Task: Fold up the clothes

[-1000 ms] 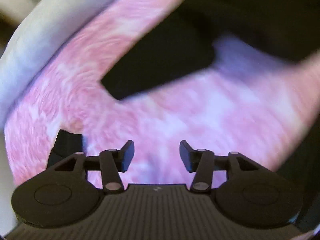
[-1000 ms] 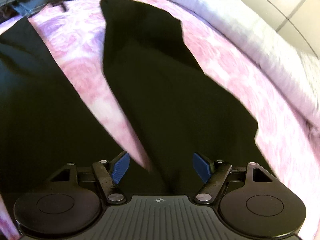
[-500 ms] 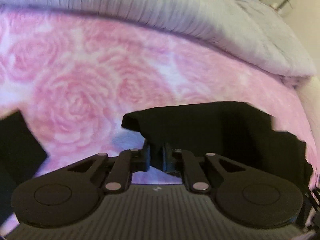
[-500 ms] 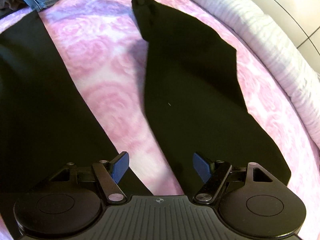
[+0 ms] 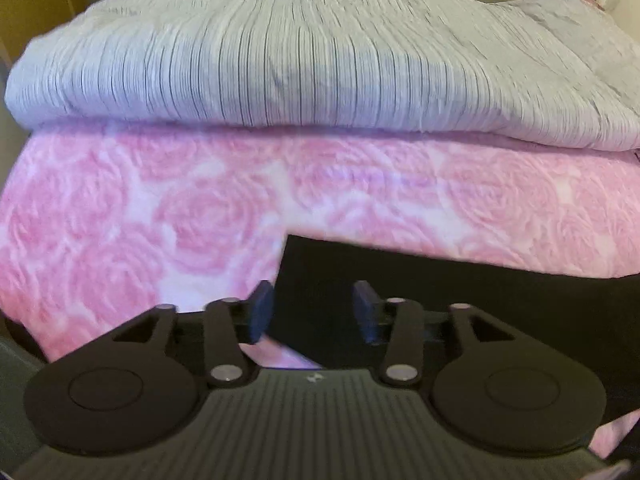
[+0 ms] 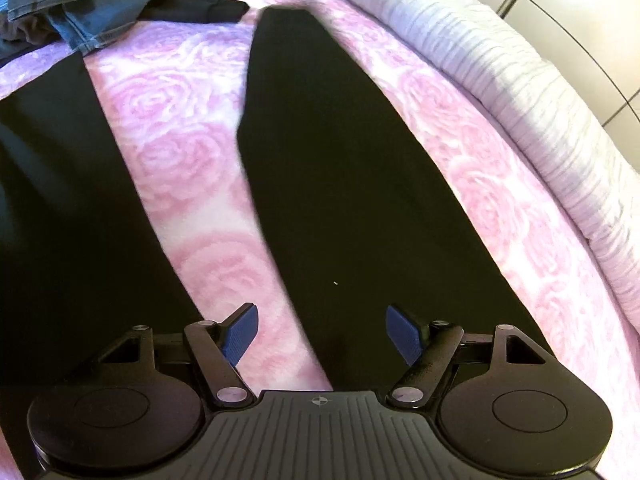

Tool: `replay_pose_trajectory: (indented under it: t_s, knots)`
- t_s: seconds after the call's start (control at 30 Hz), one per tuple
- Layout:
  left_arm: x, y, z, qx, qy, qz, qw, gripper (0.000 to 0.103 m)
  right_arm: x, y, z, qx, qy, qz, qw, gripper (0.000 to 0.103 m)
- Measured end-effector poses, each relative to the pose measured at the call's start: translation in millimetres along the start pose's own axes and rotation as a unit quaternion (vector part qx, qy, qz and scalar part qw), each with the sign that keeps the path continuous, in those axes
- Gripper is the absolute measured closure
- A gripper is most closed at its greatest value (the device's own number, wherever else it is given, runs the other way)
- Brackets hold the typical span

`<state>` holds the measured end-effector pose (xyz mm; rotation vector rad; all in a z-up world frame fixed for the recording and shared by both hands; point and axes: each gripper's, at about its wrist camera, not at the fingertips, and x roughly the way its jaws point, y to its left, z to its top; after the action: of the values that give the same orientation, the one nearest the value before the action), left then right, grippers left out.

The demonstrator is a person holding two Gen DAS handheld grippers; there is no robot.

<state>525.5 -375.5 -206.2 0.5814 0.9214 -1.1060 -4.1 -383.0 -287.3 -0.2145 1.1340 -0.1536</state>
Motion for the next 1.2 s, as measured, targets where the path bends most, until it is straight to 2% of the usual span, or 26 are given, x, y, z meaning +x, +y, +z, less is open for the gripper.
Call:
replay_pose_trajectory:
  t_s: [0.13, 0.27, 0.33, 0.47, 0.5, 0.57, 0.6, 0.63, 0.77, 0.9, 0.97, 1.1, 1.2]
  knots:
    - [3.6, -12.0, -48.0, 0.042, 0.027, 0.009, 0.9987, 0.057, 12.0, 4.1, 7.6, -0.01, -0.001, 0.009, 1.0, 0.029]
    - [2.3, -26.6, -90.6, 0.093, 0.046, 0.015, 0.9945, 0.057, 36.8, 19.3, 43.5, -0.052, -0.045, 0.038, 0.997, 0.029]
    - [2.8, -34.7, -108.3, 0.131, 0.048, 0.015, 0.9901, 0.056, 58.4, 30.6, 66.0, -0.088, -0.057, 0.043, 0.994, 0.029]
    - [1.1, -56.1, -134.6, 0.219, 0.028, 0.017, 0.9752, 0.045, 102.9, 42.7, 100.0, -0.131, -0.047, 0.067, 0.988, 0.035]
    - [2.1, -61.9, -139.0, 0.235, 0.023, 0.018, 0.9716, 0.043, 108.3, 40.5, 105.3, -0.129, -0.044, 0.078, 0.988, 0.042]
    - [4.3, -73.6, -146.9, 0.264, 0.01, 0.02, 0.9644, 0.041, 111.1, 32.1, 113.9, -0.117, -0.037, 0.101, 0.987, 0.067]
    - [5.9, -79.7, -149.3, 0.272, 0.002, 0.022, 0.9622, 0.04, 107.6, 27.4, 118.5, -0.107, -0.035, 0.104, 0.988, 0.103]
    - [7.9, -86.0, -150.4, 0.273, -0.005, 0.023, 0.9616, 0.039, 102.2, 22.0, 123.3, -0.094, -0.036, 0.103, 0.99, 0.103]
    - [18.5, -112.8, -147.4, 0.244, -0.021, 0.019, 0.9694, 0.035, 70.1, -9.4, 142.8, -0.029, -0.057, 0.101, 0.993, 0.103]
    - [29.3, -136.0, -135.1, 0.197, -0.045, 0.051, 0.9781, 0.035, 45.0, -46.7, 151.7, 0.06, -0.073, 0.116, 0.989, 0.103]
    - [34.4, -148.0, -127.0, 0.183, -0.059, 0.066, 0.9791, 0.035, 39.7, -60.3, 153.1, 0.092, -0.073, 0.132, 0.984, 0.103]
    - [41.9, -161.1, -105.1, 0.141, -0.092, 0.09, 0.9815, 0.035, 34.5, -75.7, 153.3, 0.11, -0.07, 0.156, 0.979, 0.103]
    - [36.1, -143.9, -89.7, 0.096, -0.116, 0.13, 0.98, 0.036, 30.8, -78.8, 152.4, 0.11, -0.073, 0.151, 0.98, 0.103]
